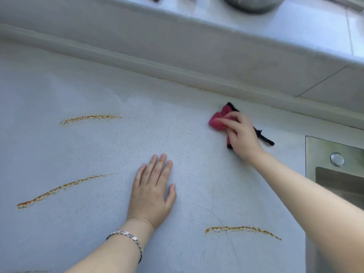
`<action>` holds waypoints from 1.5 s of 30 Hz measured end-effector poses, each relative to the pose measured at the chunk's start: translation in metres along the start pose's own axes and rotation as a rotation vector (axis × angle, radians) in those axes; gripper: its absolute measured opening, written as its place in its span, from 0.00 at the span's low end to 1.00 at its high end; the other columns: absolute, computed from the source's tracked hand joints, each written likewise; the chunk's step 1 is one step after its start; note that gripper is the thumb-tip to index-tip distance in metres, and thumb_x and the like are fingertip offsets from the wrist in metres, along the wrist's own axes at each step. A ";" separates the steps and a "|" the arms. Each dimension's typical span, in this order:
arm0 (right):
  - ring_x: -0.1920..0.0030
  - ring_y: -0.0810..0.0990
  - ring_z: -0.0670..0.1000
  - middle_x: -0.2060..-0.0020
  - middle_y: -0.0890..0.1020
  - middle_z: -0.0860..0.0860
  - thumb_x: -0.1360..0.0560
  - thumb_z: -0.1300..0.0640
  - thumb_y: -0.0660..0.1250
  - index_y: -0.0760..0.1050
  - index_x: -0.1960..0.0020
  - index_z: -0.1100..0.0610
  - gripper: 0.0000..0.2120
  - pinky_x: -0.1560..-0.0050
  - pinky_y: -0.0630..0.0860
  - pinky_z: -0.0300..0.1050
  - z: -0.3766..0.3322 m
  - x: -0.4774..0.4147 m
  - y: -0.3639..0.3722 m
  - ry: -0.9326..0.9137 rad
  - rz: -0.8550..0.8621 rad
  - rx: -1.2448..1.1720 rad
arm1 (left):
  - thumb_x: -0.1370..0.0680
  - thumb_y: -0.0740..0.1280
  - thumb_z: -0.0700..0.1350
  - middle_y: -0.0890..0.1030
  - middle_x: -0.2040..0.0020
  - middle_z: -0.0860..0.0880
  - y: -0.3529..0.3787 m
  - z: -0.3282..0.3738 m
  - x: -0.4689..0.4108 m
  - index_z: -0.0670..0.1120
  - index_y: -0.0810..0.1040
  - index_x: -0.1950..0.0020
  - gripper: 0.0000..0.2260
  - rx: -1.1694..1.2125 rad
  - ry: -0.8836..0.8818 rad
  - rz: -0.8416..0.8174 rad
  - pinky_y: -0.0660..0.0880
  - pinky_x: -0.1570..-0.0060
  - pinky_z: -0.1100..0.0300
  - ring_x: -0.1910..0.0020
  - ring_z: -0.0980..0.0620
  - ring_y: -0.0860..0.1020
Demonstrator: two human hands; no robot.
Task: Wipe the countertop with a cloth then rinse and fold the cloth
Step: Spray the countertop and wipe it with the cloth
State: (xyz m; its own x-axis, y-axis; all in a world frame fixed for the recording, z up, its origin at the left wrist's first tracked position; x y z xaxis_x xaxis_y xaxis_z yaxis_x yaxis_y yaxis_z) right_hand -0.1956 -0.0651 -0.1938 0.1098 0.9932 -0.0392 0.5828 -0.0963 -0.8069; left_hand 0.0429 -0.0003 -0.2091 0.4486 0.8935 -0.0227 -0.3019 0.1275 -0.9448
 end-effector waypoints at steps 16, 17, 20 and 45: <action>0.38 0.68 0.63 0.40 0.73 0.63 0.25 0.68 0.57 0.75 0.40 0.62 0.16 0.41 0.57 0.37 0.080 0.026 -0.056 0.533 0.279 0.088 | 0.27 0.55 0.49 0.71 0.32 0.43 0.001 0.001 0.002 0.42 0.69 0.34 0.23 -0.028 -0.010 -0.018 0.49 0.30 0.57 0.31 0.48 0.62; 0.39 0.68 0.63 0.40 0.73 0.63 0.25 0.66 0.56 0.76 0.40 0.61 0.16 0.42 0.57 0.37 0.068 0.033 -0.041 0.530 0.301 0.106 | 0.27 0.55 0.49 0.71 0.32 0.43 0.001 0.001 0.002 0.42 0.69 0.34 0.23 -0.025 -0.013 -0.023 0.48 0.30 0.57 0.31 0.48 0.62; 0.48 0.72 0.53 0.50 0.79 0.56 0.27 0.59 0.57 0.80 0.48 0.56 0.14 0.47 0.64 0.41 -0.025 0.091 0.025 0.140 0.037 -0.031 | 0.27 0.55 0.49 0.71 0.32 0.43 0.000 0.001 0.000 0.42 0.68 0.33 0.23 -0.027 -0.001 -0.017 0.47 0.29 0.58 0.31 0.48 0.62; 0.46 0.74 0.61 0.48 0.78 0.61 0.26 0.65 0.58 0.79 0.45 0.59 0.15 0.44 0.63 0.39 0.041 0.185 -0.043 0.397 0.253 0.063 | 0.25 0.50 0.49 0.66 0.29 0.40 -0.007 0.018 0.075 0.40 0.68 0.32 0.25 -0.016 -0.074 -0.051 0.47 0.30 0.56 0.29 0.44 0.63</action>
State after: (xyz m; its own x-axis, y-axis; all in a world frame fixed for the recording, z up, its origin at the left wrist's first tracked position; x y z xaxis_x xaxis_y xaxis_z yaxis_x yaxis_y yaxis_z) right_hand -0.2334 0.1255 -0.1902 0.5481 0.8362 -0.0209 0.4493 -0.3154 -0.8359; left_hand 0.0637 0.0734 -0.1984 0.3992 0.9155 0.0497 -0.2660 0.1675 -0.9493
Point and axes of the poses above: each hand's wrist, its own x-axis away from the middle knuckle, its own y-axis out of the palm, z = x × y, the point moved 6 cm from there along -x, towards the middle knuckle
